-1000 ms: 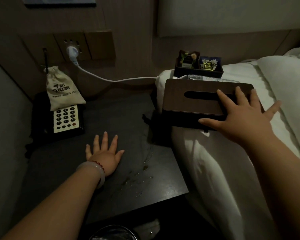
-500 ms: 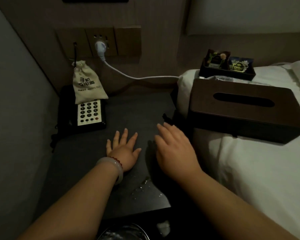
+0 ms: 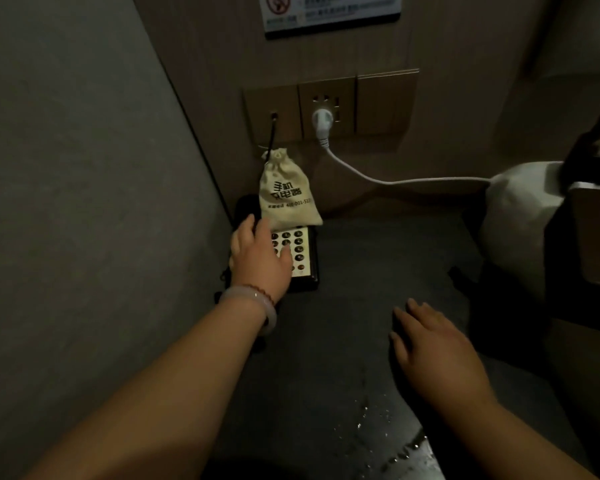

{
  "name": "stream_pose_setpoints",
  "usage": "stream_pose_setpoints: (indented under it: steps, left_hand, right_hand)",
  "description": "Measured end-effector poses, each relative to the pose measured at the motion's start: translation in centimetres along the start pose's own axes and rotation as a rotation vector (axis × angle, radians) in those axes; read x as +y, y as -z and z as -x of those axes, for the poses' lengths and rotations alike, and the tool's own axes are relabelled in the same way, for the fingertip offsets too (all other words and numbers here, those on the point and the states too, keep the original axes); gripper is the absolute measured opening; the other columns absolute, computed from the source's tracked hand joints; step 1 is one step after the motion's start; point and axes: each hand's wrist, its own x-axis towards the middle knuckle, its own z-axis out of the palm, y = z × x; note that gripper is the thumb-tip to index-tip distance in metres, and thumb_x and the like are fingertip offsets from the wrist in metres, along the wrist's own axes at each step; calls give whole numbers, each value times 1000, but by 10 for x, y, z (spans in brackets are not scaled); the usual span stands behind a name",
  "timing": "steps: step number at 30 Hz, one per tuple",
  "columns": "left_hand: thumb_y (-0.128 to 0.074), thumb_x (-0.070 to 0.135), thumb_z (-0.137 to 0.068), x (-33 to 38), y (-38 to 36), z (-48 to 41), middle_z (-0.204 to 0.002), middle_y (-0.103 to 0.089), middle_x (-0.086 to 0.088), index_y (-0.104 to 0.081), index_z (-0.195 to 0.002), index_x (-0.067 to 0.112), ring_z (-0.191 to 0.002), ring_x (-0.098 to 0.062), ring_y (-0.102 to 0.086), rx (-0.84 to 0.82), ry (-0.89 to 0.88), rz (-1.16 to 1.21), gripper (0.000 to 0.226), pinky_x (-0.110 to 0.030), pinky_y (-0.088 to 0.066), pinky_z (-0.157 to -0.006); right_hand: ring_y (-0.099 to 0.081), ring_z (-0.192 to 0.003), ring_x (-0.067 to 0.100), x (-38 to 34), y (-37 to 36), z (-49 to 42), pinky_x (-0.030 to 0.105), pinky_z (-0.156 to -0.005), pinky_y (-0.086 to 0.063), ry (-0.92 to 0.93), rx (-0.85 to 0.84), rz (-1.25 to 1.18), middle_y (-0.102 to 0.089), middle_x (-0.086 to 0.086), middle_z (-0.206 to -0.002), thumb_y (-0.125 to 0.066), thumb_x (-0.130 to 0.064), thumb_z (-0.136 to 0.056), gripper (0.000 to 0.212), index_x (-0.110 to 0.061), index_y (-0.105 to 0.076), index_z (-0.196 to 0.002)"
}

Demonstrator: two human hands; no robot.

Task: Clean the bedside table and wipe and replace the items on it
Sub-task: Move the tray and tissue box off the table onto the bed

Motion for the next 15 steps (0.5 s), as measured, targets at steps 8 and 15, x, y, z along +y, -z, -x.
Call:
stream_pose_setpoints:
  steps: [8,15]
  left_hand:
    - [-57,45,-89,20,-2,-81,-159,-11,-8,-1,-152,16,-146,-26,-5,-153,58,-13,88,-41,-10,-118]
    - [-62,30,-86,34,-12,-86,-142,-34,-13,-33,-142,10,-129,-31,-36,-78,120,40,66,-40,-37,-106]
  right_hand:
    - [-66,-102,33,2,-8,1,45,-84,-52,41,106,17,-67,17,-114,-82,-22,-66,45,-8,-72,-107]
    - [-66,-103,32,2,-8,1,43,-83,-52,33,103,45,-67,16,-114,-83,-23,-65,46,-9,-72,-107]
